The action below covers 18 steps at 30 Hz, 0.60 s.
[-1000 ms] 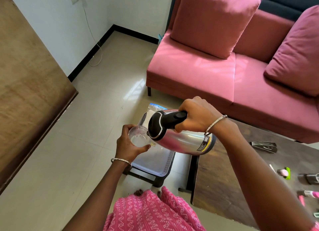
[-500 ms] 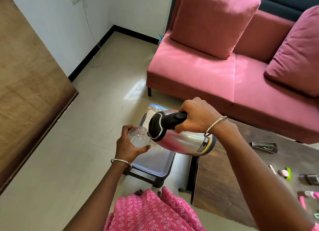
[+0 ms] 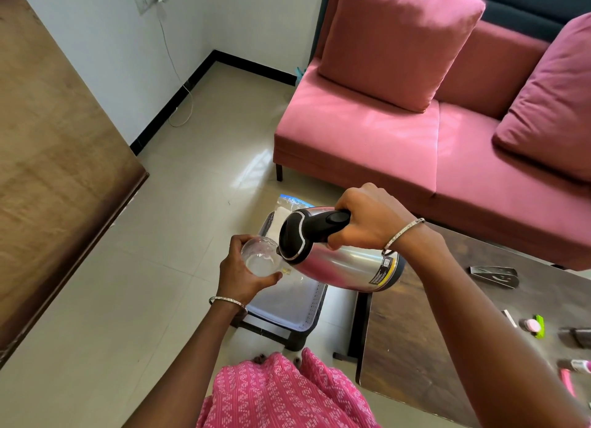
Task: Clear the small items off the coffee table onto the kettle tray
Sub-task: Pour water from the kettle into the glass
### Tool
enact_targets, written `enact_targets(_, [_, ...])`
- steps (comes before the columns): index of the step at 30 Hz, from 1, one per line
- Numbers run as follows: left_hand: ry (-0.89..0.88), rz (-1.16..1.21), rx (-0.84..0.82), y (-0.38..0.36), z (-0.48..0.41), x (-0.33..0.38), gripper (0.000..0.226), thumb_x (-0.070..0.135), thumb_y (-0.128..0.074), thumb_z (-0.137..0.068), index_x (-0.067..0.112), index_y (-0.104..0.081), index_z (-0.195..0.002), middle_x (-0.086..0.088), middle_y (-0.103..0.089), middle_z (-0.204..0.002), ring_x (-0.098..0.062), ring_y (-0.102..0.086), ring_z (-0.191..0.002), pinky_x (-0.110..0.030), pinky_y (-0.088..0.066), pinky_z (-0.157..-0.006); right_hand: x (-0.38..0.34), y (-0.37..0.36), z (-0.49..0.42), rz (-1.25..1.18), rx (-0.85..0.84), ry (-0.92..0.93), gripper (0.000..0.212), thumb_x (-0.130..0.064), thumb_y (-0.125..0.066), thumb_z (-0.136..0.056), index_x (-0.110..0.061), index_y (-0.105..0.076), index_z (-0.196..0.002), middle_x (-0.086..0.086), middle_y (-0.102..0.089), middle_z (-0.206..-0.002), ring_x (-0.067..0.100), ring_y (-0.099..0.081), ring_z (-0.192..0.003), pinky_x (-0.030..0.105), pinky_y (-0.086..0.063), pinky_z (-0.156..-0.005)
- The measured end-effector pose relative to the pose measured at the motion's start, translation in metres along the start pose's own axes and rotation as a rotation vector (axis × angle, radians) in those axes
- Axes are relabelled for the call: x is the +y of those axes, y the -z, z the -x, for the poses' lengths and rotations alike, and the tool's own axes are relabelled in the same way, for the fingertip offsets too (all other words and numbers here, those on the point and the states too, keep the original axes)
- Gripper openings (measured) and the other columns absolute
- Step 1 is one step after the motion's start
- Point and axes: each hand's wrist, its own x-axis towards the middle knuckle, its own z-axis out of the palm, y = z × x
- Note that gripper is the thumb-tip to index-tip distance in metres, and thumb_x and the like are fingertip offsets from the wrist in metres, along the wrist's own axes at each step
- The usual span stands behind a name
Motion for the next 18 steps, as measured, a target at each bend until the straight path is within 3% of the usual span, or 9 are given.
enact_targets(18, [-0.013,-0.013,-0.005,0.0047,-0.0058,-0.0037,0.088,0.028,-0.096,-0.047,0.024,-0.045,-0.119,0.007,-0.057,-0.117,-0.015,-0.059,-0.103,-0.007,-0.046,-0.077,0.0066,-0.0076,-0.0059,-0.099,-0.012,-0.010,0.040,-0.050,-0.079,-0.051,-0.015,-0.062,-0.059,-0.002,-0.048,-0.046,0.022,-0.047,-0.050,0.028,-0.030,-0.044])
